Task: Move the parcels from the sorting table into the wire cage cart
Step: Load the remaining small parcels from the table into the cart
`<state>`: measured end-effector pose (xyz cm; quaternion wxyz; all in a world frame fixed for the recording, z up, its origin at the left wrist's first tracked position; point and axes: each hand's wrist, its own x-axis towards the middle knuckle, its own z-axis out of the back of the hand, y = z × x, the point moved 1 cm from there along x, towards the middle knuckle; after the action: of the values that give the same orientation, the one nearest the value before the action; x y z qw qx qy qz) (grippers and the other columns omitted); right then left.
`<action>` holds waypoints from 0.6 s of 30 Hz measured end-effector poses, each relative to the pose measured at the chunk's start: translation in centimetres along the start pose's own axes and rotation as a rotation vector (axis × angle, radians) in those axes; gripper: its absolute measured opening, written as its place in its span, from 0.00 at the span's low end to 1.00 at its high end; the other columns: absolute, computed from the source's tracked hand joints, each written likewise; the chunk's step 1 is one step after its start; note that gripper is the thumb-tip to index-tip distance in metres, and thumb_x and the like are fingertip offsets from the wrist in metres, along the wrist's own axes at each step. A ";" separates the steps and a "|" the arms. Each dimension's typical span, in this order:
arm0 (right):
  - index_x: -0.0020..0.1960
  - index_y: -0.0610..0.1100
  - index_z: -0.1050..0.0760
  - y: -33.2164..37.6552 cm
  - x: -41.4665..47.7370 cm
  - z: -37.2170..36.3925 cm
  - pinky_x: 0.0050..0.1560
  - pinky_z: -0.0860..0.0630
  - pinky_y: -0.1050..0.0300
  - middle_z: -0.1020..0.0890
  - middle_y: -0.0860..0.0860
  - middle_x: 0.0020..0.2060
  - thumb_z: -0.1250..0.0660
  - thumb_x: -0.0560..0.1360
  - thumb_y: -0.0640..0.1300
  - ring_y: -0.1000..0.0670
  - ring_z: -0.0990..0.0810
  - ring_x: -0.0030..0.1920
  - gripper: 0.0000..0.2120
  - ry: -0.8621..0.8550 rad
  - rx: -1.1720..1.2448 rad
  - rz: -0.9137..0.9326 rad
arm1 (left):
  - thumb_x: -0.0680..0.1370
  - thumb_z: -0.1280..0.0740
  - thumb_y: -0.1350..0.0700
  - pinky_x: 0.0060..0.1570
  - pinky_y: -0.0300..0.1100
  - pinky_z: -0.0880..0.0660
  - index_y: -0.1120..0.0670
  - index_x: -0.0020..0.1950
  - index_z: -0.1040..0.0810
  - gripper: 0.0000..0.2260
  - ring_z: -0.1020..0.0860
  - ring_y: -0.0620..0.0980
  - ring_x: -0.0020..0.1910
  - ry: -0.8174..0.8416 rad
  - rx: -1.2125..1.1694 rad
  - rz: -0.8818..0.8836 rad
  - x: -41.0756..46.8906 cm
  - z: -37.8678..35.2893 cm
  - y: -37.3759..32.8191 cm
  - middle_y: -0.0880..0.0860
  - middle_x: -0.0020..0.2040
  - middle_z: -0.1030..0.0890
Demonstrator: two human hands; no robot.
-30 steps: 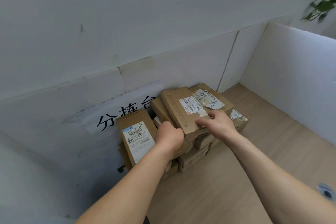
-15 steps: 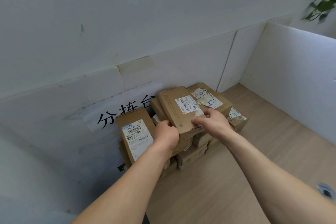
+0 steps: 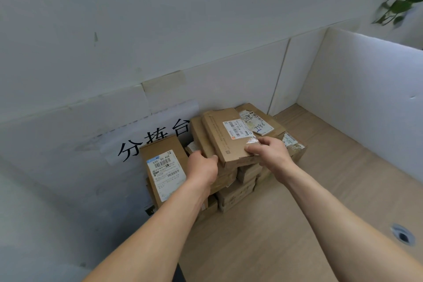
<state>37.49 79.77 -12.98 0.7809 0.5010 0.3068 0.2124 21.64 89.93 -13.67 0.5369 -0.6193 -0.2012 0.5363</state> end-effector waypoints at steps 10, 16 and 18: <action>0.53 0.46 0.16 0.0 -1.1 1.2 0.34 0.23 0.63 0.12 0.54 0.45 0.27 0.73 0.38 0.54 0.14 0.44 0.09 0.080 0.149 0.036 | 0.79 0.32 0.64 0.43 0.46 0.20 0.43 0.68 0.30 0.22 0.20 0.49 0.51 0.022 -0.138 -0.084 -1.5 1.3 -0.3 0.44 0.52 0.21; 0.57 0.57 0.21 1.0 -2.8 0.8 0.34 0.21 0.58 0.13 0.57 0.46 0.28 0.72 0.33 0.54 0.14 0.45 0.22 0.150 0.163 0.120 | 0.78 0.32 0.68 0.44 0.48 0.20 0.40 0.77 0.37 0.35 0.18 0.52 0.53 0.006 -0.189 -0.127 -3.6 4.8 -0.1 0.50 0.57 0.18; 0.58 0.61 0.24 1.6 -3.7 0.4 0.35 0.19 0.55 0.14 0.54 0.49 0.29 0.72 0.31 0.50 0.13 0.48 0.27 0.183 0.201 0.134 | 0.78 0.32 0.68 0.45 0.51 0.18 0.38 0.76 0.36 0.35 0.16 0.52 0.51 0.003 -0.195 -0.153 -4.6 6.4 0.1 0.51 0.55 0.17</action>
<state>35.07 77.77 -10.41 0.6798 0.5745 0.3621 0.2770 14.45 89.01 -10.73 0.5138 -0.6523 -0.2980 0.4708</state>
